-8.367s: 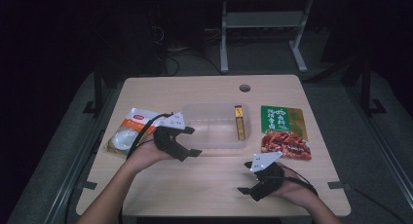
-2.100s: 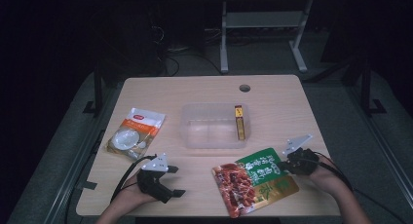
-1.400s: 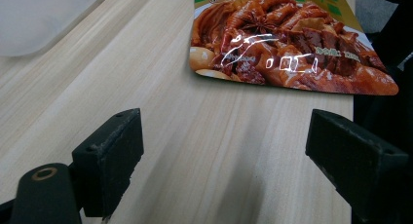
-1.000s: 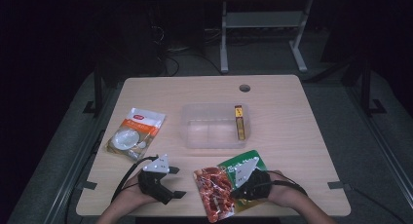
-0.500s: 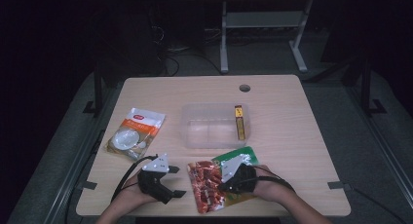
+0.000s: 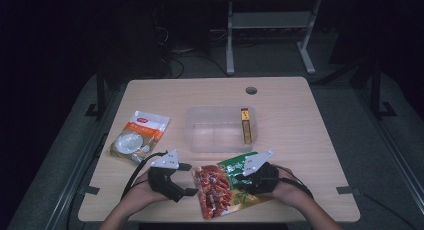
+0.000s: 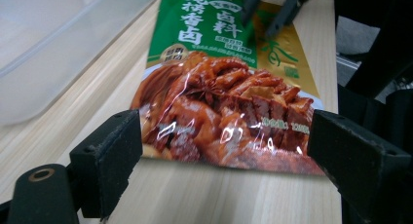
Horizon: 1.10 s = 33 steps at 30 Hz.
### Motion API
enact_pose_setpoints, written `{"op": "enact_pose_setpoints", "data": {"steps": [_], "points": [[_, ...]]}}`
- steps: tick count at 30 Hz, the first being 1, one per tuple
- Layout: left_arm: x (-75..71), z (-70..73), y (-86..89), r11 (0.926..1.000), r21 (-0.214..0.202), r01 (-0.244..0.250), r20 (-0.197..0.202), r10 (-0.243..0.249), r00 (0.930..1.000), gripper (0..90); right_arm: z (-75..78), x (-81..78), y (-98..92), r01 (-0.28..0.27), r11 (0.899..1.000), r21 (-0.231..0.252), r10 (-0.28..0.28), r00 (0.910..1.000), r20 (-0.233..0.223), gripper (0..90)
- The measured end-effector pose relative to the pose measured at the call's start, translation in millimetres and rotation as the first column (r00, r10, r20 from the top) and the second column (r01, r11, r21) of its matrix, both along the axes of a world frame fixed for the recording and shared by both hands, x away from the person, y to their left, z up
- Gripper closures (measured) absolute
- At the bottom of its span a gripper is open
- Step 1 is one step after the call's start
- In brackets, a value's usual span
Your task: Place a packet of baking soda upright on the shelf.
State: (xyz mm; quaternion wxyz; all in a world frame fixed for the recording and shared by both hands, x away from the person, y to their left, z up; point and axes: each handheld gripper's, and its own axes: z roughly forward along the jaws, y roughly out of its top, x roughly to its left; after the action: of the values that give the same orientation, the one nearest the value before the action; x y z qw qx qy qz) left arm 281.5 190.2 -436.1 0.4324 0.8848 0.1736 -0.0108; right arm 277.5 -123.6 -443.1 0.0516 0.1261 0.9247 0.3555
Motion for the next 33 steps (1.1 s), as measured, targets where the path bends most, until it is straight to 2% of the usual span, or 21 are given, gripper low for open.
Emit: {"op": "enact_pose_setpoints", "data": {"steps": [2,3,4,6,8,9,10,11,12,13,15,17,18,19,22,27,29,33], "points": [[2.0,0.5,-5.9,0.9999,0.007,0.008,0.006,-0.008,1.0000,12.2,1.6,0.2,-11.6,0.052,0.998,0.020,-0.052,0.9987,-0.002,56.4],[5.2,1.1,-12.3,0.9997,0.022,0.008,0.010,-0.008,0.9999,12.2,2.9,0.5,-23.2,0.105,0.994,0.023,-0.105,0.9944,0.008,51.5],[5.2,1.1,-12.3,0.9997,0.022,0.008,0.010,-0.008,0.9999,12.3,2.9,0.5,-23.2,0.105,0.994,0.023,-0.105,0.9944,0.008,51.5],[9.9,1.1,-18.7,0.9996,0.026,0.007,0.003,-0.007,1.0000,12.9,3.7,-0.7,-38.5,0.176,0.984,0.040,-0.176,0.9844,-0.009,46.3],[17.0,1.5,-29.7,0.9988,0.049,0.008,0.011,-0.009,0.9999,13.1,3.0,-3.6,-46.5,0.212,0.976,0.047,-0.212,0.9772,-0.019,43.1],[17.0,1.5,-29.7,0.9988,0.049,0.008,0.011,-0.009,0.9999,13.1,3.0,-3.6,-46.5,0.212,0.976,0.047,-0.212,0.9772,-0.019,43.1],[22.0,1.1,-37.3,0.9983,0.059,-0.001,0.012,0.001,0.9999,13.1,1.2,-6.4,-54.4,0.239,0.970,0.049,-0.238,0.9710,-0.016,39.5],[22.0,1.1,-37.3,0.9983,0.059,-0.001,0.012,0.001,0.9999,13.1,1.2,-6.4,-54.4,0.239,0.970,0.049,-0.238,0.9710,-0.016,39.5],[25.4,-1.2,-45.7,0.9978,0.067,0.000,0.005,0.000,1.0000,13.1,-0.4,-8.5,-62.3,0.267,0.963,0.044,-0.267,0.9636,-0.016,37.2],[25.4,-1.2,-45.7,0.9978,0.067,0.000,0.005,0.000,1.0000,13.1,-1.1,-9.1,-66.0,0.279,0.959,0.045,-0.279,0.9603,-0.014,36.3],[28.5,-4.3,-54.7,0.9966,0.082,-0.004,0.011,0.003,0.9999,13.1,-1.8,-9.3,-69.2,0.289,0.956,0.048,-0.289,0.9573,-0.016,35.3],[31.1,-7.9,-63.9,0.9944,0.106,0.002,0.013,-0.004,0.9999,13.2,-1.6,-6.8,-75.4,0.317,0.947,0.053,-0.317,0.9484,-0.010,33.4],[33.8,-12.7,-73.1,0.9908,0.135,0.003,0.012,-0.005,0.9999,13.1,-2.0,-4.8,-76.5,0.320,0.946,0.060,-0.320,0.9474,-0.010,33.2],[33.8,-12.7,-73.1,0.9908,0.135,0.003,0.012,-0.005,0.9999,13.2,-2.0,-4.8,-76.5,0.320,0.946,0.060,-0.320,0.9474,-0.010,33.2],[36.9,-20.5,-83.9,0.9829,0.184,0.010,0.025,-0.014,0.9996,13.2,-4.2,-0.5,-79.8,0.331,0.941,0.070,-0.330,0.9437,-0.022,32.4],[37.0,-28.4,-91.2,0.9806,0.196,0.007,0.018,-0.011,0.9998,12.4,-5.3,2.9,-84.8,0.336,0.939,0.079,-0.336,0.9418,-0.016,32.4],[37.2,-29.7,-90.9,0.9824,0.187,0.003,0.014,-0.005,0.9999,12.3,-4.9,3.4,-86.2,0.342,0.936,0.084,-0.342,0.9397,-0.018,32.4],[39.2,-32.0,-90.1,0.9853,0.171,-0.004,0.017,0.001,0.9999,12.2,-4.9,3.7,-85.6,0.339,0.937,0.081,-0.339,0.9407,-0.016,32.4]]}}
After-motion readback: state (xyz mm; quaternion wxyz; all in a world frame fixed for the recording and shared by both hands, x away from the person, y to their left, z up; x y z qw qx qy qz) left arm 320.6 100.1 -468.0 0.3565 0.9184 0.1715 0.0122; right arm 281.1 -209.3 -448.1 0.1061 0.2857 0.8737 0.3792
